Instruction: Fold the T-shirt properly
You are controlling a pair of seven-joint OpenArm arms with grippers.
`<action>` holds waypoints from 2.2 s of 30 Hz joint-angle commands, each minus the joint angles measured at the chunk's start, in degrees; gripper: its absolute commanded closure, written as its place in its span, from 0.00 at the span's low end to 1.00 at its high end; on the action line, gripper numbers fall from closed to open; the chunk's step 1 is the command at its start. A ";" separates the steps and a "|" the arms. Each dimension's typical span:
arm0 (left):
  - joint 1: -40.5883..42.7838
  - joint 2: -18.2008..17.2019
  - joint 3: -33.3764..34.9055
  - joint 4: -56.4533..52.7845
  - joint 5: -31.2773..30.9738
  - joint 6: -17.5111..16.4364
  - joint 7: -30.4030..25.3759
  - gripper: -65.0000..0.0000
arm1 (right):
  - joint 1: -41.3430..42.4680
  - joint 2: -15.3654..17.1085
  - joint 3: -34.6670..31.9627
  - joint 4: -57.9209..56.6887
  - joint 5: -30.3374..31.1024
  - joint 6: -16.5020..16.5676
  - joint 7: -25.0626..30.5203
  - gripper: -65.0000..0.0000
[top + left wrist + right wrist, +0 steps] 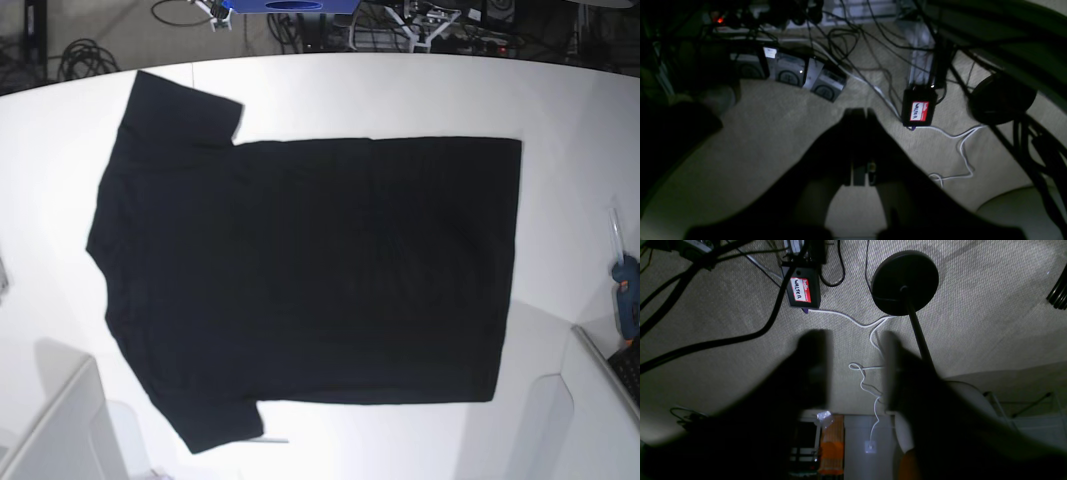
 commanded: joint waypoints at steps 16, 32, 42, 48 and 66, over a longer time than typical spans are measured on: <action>1.54 -0.26 -0.08 0.10 -0.03 0.30 0.12 0.71 | 0.09 0.14 -0.14 0.38 -0.06 -0.25 0.17 1.00; 5.50 -0.35 0.01 6.08 -0.03 0.30 0.38 1.00 | 0.27 0.49 -0.23 0.91 -0.14 -0.25 0.17 1.00; 6.91 -0.44 0.01 5.99 -0.03 0.30 0.74 1.00 | -0.79 1.73 -0.14 2.05 -0.06 -0.25 -0.01 1.00; 8.93 -0.44 0.71 6.60 0.58 0.12 0.74 1.00 | -2.98 1.73 -0.06 3.90 -0.06 -0.25 0.17 1.00; 31.96 -7.20 0.27 37.81 -0.03 0.12 0.21 1.00 | -25.84 2.52 13.66 40.73 0.21 -0.25 -8.80 1.00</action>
